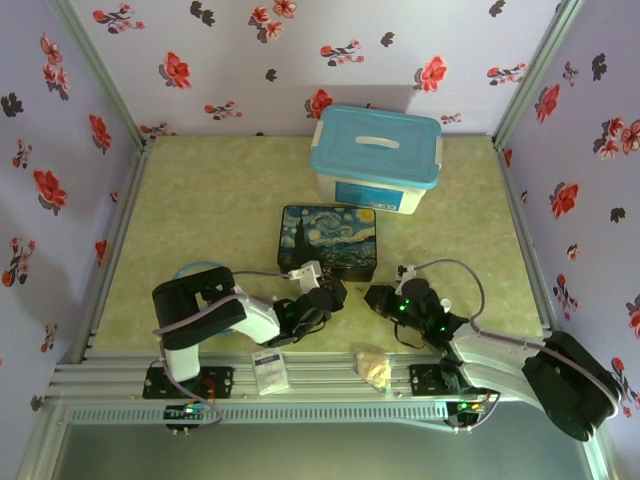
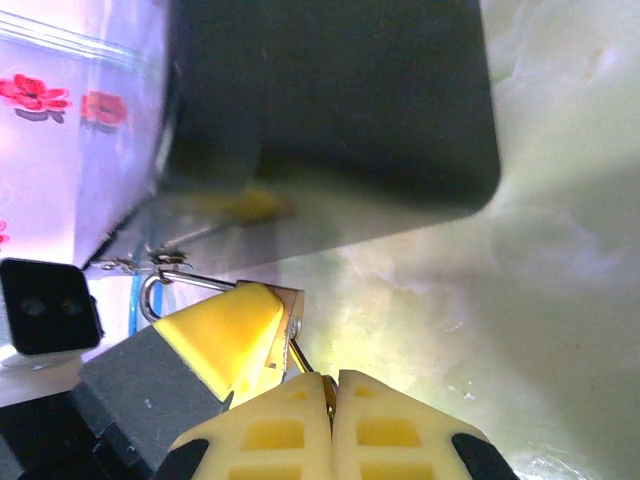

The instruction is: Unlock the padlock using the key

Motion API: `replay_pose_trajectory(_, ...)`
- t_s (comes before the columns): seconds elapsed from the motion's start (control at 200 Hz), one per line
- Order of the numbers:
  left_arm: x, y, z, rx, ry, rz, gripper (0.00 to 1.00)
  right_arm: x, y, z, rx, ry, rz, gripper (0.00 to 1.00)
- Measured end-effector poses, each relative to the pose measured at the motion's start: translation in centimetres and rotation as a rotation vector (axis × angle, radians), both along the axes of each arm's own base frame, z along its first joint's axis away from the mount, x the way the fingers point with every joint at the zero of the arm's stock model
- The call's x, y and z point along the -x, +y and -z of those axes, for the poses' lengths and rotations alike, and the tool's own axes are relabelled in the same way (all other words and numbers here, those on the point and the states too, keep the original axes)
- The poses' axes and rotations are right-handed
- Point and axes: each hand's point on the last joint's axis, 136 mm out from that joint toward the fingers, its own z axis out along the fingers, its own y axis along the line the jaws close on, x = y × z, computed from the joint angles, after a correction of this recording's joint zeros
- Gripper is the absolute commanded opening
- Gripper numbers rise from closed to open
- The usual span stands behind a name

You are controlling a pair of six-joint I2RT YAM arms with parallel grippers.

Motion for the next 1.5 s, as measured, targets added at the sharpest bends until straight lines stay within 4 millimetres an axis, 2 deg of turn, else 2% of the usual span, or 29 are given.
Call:
replay_pose_trajectory(0.205,0.2,0.0,-0.4,0.106,0.037,0.001,0.00,-0.5,0.0,-0.9,-0.051,-0.008,-0.012,0.00)
replay_pose_trajectory(0.48,0.5,-0.3,-0.8,0.173,0.060,0.009,0.00,-0.2,1.3,0.9,-0.075,0.056,-0.076,0.00)
replay_pose_trajectory(0.73,0.6,0.2,-1.2,0.217,0.062,0.006,0.00,-0.4,2.4,-0.1,-0.138,0.027,-0.119,0.00)
replay_pose_trajectory(1.5,0.2,0.6,-2.2,0.293,0.061,-0.009,0.00,-0.3,3.0,-0.7,-0.174,0.026,-0.153,0.00)
